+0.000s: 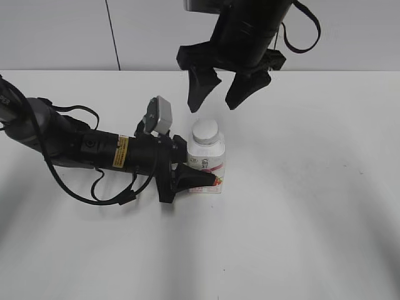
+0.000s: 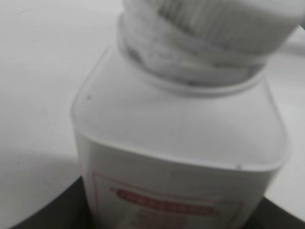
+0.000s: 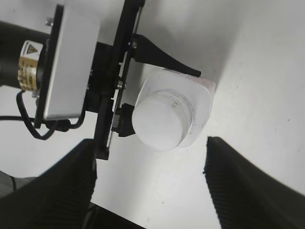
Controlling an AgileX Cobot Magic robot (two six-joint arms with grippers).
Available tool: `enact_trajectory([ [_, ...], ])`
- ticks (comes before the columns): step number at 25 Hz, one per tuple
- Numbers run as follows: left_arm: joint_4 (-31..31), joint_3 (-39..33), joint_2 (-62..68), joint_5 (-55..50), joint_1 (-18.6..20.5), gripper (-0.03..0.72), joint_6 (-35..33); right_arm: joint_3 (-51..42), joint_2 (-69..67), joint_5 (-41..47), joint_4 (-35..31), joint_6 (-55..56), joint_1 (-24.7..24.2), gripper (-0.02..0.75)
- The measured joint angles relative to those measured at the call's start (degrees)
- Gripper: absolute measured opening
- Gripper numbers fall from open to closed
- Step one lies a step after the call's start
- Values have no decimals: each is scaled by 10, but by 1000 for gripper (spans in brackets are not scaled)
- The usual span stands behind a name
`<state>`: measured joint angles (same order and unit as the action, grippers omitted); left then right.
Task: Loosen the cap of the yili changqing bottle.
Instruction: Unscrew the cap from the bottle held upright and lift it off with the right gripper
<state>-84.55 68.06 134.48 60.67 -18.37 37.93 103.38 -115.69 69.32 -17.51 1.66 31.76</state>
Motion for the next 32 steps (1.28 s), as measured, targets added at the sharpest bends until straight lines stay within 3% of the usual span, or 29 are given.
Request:
enact_trajectory([
  [4, 0, 0, 0, 0, 0, 386, 0, 0, 0, 0, 0, 104, 0, 556],
  [9, 0, 0, 0, 0, 0, 386, 1, 0, -13, 1, 0, 159, 0, 556],
  [32, 2, 0, 0, 0, 0, 385, 2, 0, -40, -25, -6, 185, 0, 556],
])
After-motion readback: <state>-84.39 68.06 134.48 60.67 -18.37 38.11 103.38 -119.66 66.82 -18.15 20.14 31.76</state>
